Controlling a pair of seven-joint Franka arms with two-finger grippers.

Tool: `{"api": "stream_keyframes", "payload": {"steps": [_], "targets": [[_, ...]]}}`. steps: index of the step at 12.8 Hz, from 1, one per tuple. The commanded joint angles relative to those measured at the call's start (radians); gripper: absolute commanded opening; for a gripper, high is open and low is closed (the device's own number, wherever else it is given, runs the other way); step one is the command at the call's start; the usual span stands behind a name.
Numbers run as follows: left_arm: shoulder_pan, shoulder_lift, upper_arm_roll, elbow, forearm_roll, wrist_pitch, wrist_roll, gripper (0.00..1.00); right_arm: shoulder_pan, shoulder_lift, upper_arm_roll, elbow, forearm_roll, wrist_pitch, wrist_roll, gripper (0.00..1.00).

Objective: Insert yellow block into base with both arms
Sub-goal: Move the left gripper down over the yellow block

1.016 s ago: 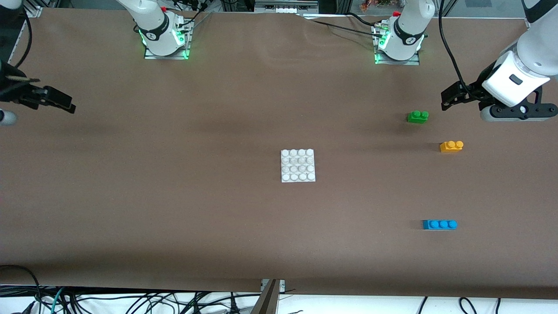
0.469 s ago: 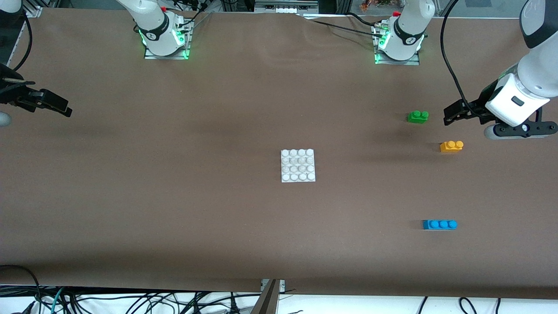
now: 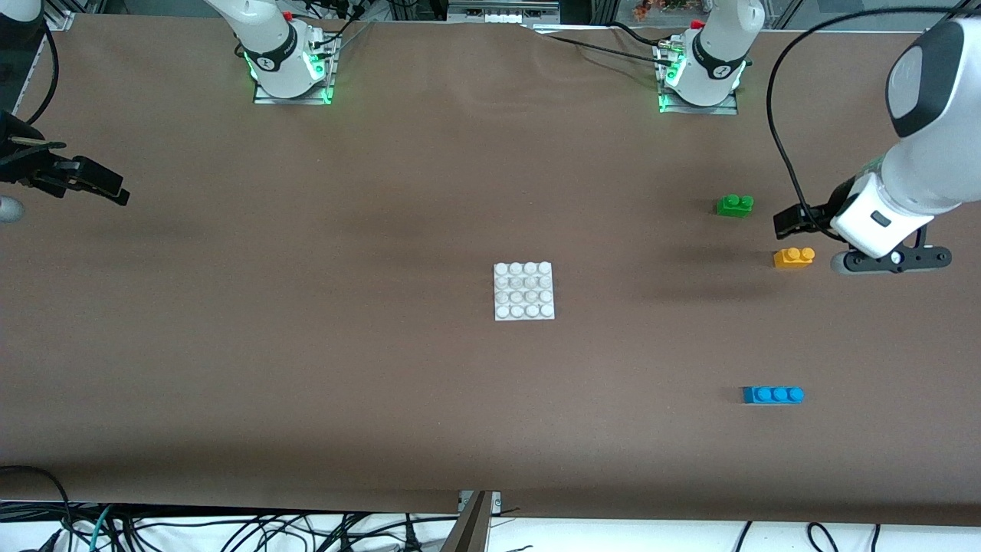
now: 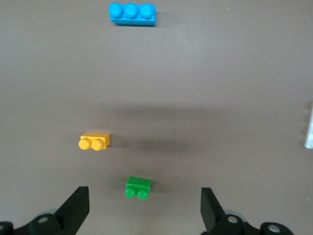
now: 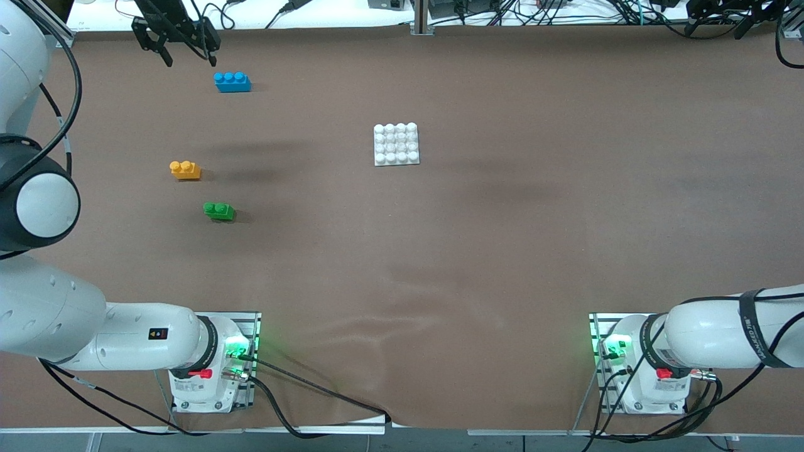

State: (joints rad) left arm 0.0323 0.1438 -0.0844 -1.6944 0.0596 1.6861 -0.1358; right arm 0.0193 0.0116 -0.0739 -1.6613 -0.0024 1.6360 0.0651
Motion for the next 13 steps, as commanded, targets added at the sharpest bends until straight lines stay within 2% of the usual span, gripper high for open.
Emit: {"api": "stream_keyframes", "payload": {"steps": [1,4,9,13], "targets": [[0.029,0.014,0.015,-0.054,0.023,0.073,0.059,1.00,0.004,-0.005,-0.001,0.008,-0.004,-0.005,0.010,1.00],[0.035,0.019,0.032,-0.152,0.037,0.191,0.067,1.00,0.005,-0.002,-0.001,0.008,-0.002,-0.007,0.009,1.00],[0.077,0.069,0.061,-0.201,0.055,0.302,0.171,1.00,0.007,0.007,0.000,0.008,-0.002,-0.013,0.007,1.00],[0.101,0.076,0.061,-0.266,0.057,0.381,0.179,1.00,0.007,0.007,0.000,0.008,-0.002,-0.013,0.007,1.00]]}}
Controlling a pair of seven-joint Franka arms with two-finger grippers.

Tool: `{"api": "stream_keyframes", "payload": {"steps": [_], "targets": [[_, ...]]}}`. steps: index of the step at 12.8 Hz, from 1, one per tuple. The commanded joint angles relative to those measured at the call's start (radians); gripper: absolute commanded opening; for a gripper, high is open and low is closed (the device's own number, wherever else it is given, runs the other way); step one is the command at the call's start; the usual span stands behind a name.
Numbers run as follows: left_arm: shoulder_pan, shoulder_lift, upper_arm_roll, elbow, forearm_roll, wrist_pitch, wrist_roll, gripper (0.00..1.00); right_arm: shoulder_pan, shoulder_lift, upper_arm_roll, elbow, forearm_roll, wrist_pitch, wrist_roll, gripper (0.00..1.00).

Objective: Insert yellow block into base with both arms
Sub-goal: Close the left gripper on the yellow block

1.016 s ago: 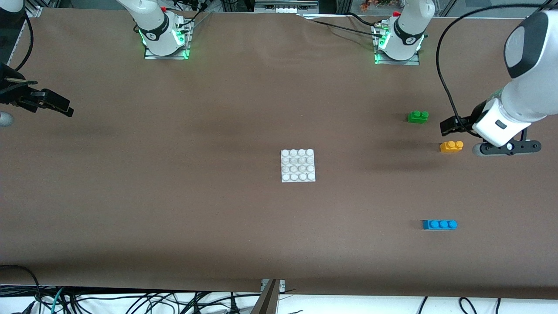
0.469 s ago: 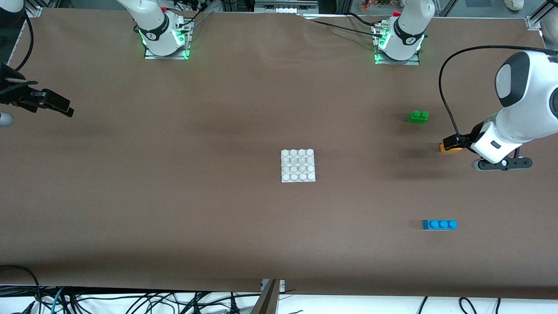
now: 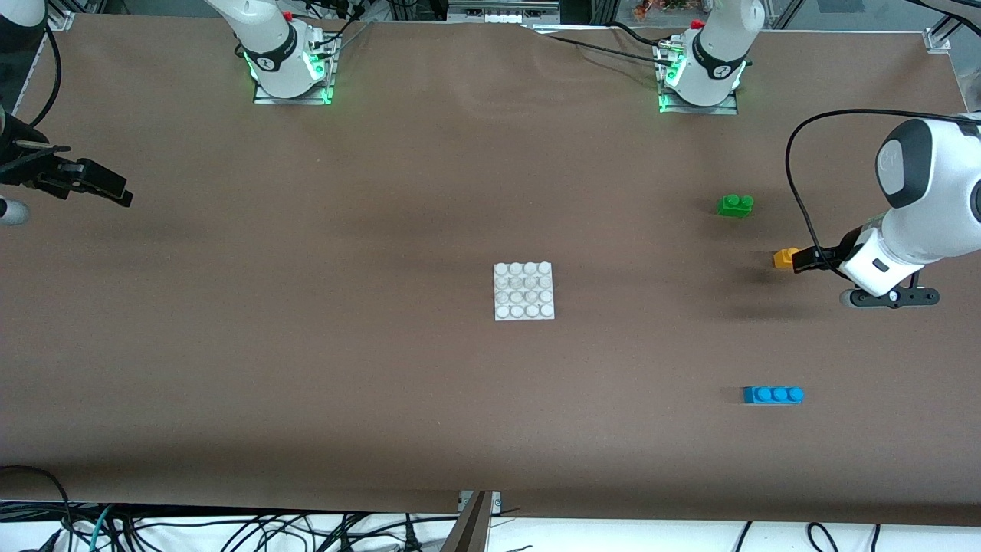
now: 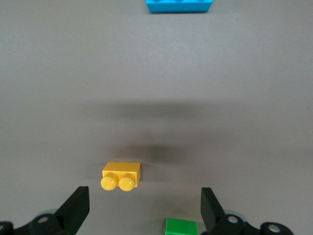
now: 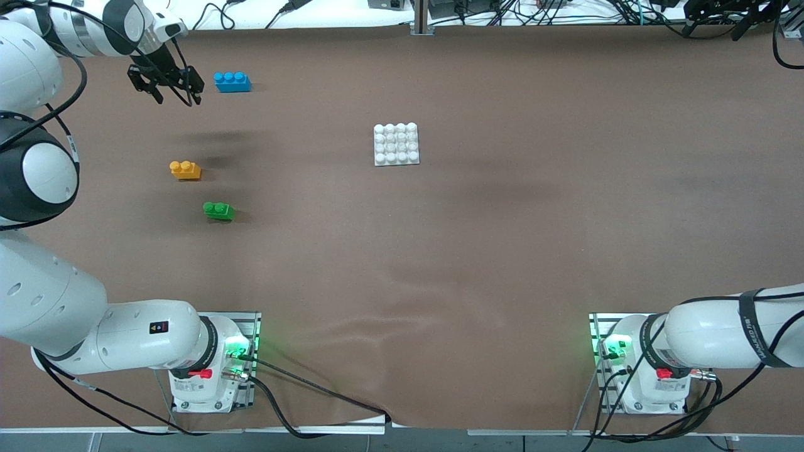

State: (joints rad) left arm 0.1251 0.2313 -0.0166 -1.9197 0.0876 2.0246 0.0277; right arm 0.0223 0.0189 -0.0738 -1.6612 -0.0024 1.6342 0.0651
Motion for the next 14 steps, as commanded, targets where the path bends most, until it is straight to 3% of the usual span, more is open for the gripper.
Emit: {"api": "stream_keyframes", "payload": {"steps": [1,14], "targets": [[0.011,-0.012,-0.005,-0.057,0.029,0.060,0.015,1.00,0.004,-0.001,-0.001,0.006,-0.002,-0.011,0.009,1.00],[0.025,-0.004,0.018,-0.097,0.029,0.104,0.055,1.00,0.004,-0.001,0.000,0.005,-0.001,-0.017,0.013,1.00]]}}
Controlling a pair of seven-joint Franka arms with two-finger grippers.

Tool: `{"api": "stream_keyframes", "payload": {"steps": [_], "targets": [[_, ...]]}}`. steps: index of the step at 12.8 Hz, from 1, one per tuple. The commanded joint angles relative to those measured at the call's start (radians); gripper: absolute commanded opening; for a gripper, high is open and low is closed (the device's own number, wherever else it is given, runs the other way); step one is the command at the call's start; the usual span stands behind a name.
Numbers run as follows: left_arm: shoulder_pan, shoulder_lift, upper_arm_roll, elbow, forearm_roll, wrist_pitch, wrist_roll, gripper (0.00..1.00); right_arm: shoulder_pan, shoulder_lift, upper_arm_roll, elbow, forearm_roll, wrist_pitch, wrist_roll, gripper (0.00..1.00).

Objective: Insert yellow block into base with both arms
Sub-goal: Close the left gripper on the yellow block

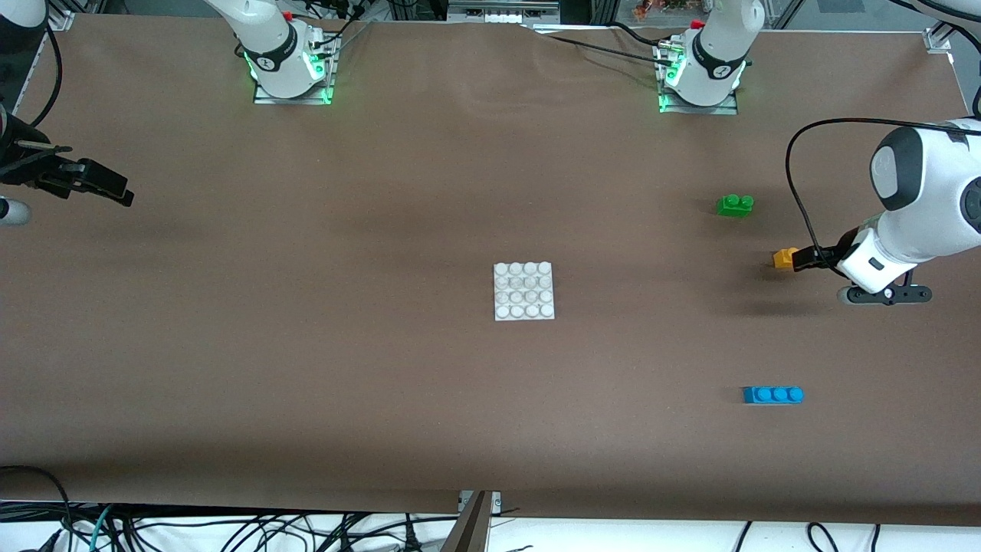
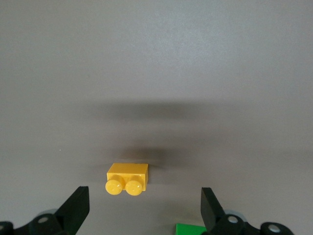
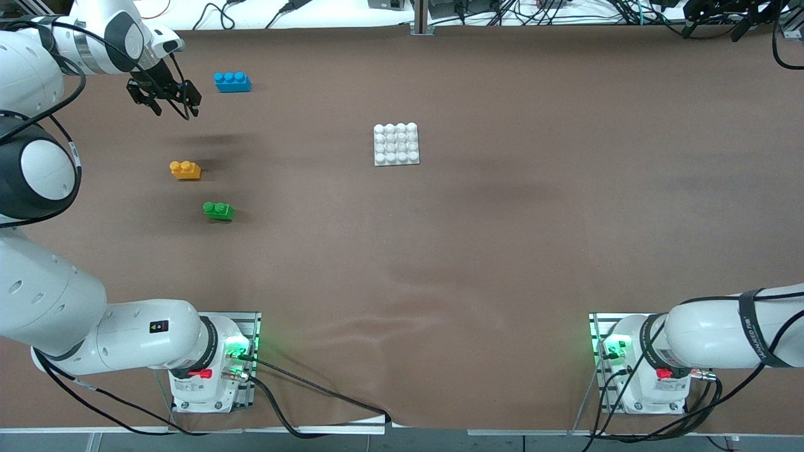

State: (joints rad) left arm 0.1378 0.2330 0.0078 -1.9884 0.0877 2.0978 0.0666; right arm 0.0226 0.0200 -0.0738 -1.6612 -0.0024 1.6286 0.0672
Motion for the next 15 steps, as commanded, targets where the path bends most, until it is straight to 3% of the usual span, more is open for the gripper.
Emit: {"api": "stream_keyframes", "payload": {"steps": [1,9,15], "targets": [[0.019,-0.003,-0.005,-0.039,0.029,0.051,0.016,1.00,0.003,-0.002,-0.001,0.005,-0.001,-0.010,0.011,1.00],[0.043,0.080,0.029,-0.121,0.029,0.240,0.048,1.00,0.003,-0.002,0.000,0.005,-0.001,-0.010,0.010,1.00],[0.057,0.164,0.052,-0.116,0.024,0.312,0.117,1.00,0.003,-0.002,-0.001,0.005,-0.001,-0.012,0.008,1.00]]}}
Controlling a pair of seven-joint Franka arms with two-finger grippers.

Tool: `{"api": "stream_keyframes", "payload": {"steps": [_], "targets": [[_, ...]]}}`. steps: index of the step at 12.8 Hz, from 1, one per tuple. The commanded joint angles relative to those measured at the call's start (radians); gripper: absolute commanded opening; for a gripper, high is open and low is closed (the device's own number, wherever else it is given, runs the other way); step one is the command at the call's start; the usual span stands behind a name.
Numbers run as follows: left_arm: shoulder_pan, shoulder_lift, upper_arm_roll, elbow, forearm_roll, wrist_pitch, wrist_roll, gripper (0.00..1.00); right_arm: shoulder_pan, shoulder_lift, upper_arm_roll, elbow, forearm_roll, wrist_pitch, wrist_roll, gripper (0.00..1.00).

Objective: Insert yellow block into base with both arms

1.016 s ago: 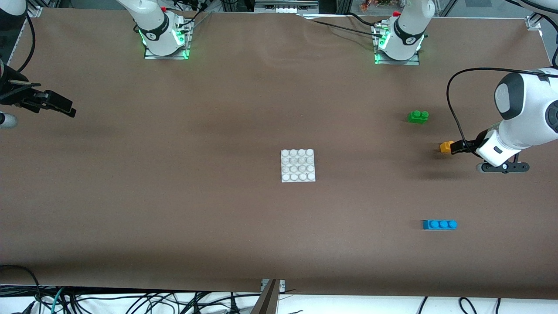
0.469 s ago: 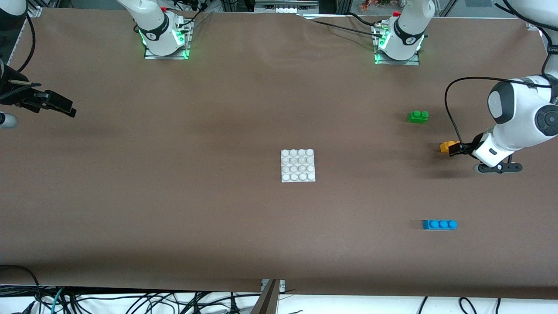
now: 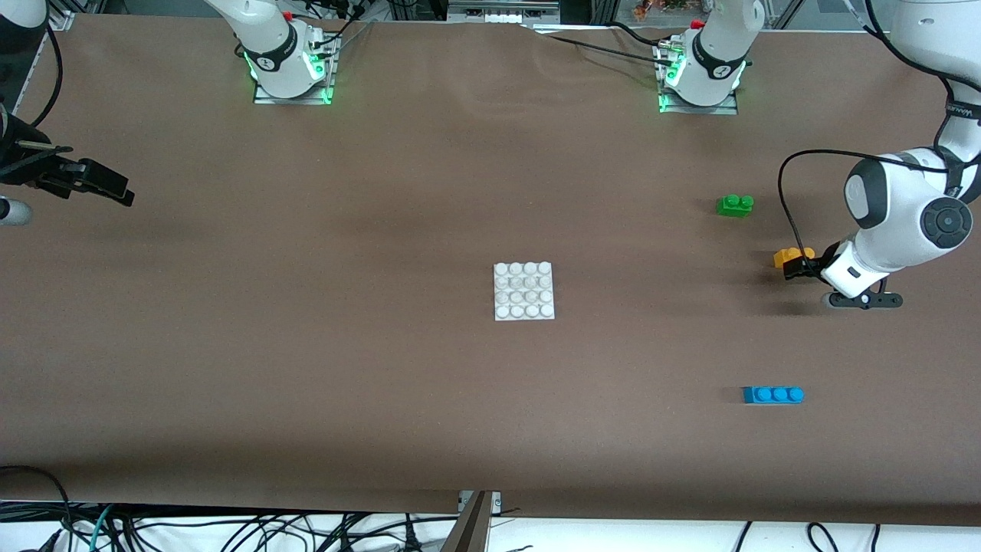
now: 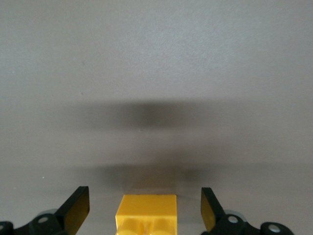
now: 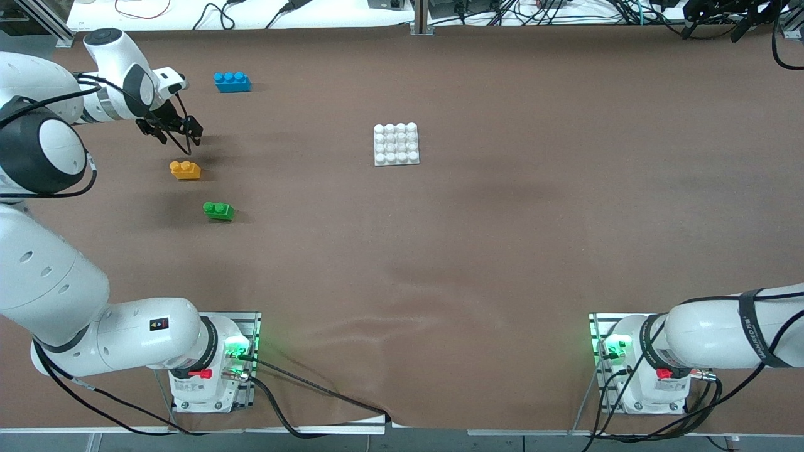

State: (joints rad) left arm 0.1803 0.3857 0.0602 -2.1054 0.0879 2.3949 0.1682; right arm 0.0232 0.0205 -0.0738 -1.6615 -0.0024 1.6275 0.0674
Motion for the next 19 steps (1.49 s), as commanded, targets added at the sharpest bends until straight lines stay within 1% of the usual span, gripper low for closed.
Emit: {"api": "stream_keyframes", "payload": {"steps": [1,6,9,11,15,18,19], "targets": [[0.021,0.015,0.000,-0.002,0.023,0.015,0.016,1.00,0.003,-0.002,-0.001,0.005,-0.001,-0.011,0.006,1.00],[0.033,0.029,-0.002,-0.022,0.018,0.020,0.007,1.00,0.001,-0.002,-0.001,0.005,-0.001,-0.011,0.006,1.00],[0.041,0.030,-0.002,-0.070,0.012,0.078,-0.001,1.00,0.001,-0.001,-0.001,0.005,-0.001,-0.011,0.005,1.00],[0.042,0.027,-0.002,-0.085,-0.026,0.083,-0.004,1.00,0.001,-0.002,-0.001,0.005,-0.001,-0.011,0.005,1.00],[0.042,0.019,-0.002,-0.087,-0.028,0.073,-0.019,1.00,0.001,-0.001,-0.001,0.003,-0.001,-0.011,0.005,1.00],[0.042,0.018,-0.002,-0.088,-0.028,0.072,-0.019,0.89,0.001,-0.001,-0.001,0.005,-0.001,-0.011,0.005,1.00],[0.042,0.013,-0.002,-0.090,-0.028,0.070,-0.019,0.87,0.003,-0.001,-0.001,0.003,-0.001,-0.011,0.005,1.00]]}}
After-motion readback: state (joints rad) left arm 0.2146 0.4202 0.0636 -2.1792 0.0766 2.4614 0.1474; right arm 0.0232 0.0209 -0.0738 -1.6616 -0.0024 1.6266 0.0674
